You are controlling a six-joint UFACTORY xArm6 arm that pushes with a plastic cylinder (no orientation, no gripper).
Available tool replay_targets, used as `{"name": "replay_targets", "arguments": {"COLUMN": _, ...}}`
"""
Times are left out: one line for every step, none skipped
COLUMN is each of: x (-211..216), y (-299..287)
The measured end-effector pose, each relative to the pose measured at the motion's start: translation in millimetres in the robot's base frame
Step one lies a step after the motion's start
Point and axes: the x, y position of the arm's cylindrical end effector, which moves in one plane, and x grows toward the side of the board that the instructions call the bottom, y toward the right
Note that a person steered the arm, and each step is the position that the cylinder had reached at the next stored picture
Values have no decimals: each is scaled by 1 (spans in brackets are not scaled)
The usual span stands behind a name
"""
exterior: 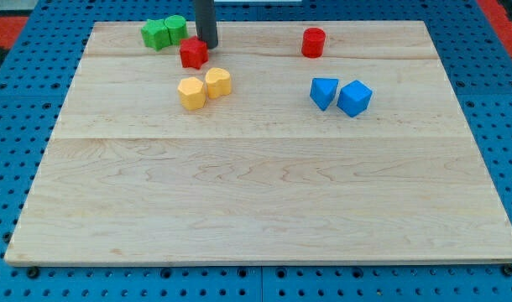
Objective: Adjust the green star to the left of green circle
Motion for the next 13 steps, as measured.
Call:
{"name": "replay_targets", "arguments": {"x": 17, "y": -28}}
{"name": "replay_targets", "arguments": {"x": 16, "y": -78}}
{"name": "replay_targets", "arguments": {"x": 8, "y": -71}}
{"name": "replay_targets", "arguments": {"x": -3, "y": -66}}
{"name": "replay_targets", "arguments": {"x": -6, "y": -76}}
{"name": "replay_targets", "arguments": {"x": -15, "y": -81}}
{"name": "replay_targets", "arguments": {"x": -15, "y": -109}}
{"name": "replay_targets", "arguments": {"x": -15, "y": -117}}
{"name": "replay_targets", "arguments": {"x": -16, "y": -120}}
{"name": "replay_targets", "arguments": {"x": -24, "y": -121}}
{"name": "replay_targets", "arguments": {"x": -28, "y": -121}}
{"name": "replay_targets", "arguments": {"x": -28, "y": -124}}
{"name": "replay_targets", "arguments": {"x": -27, "y": -124}}
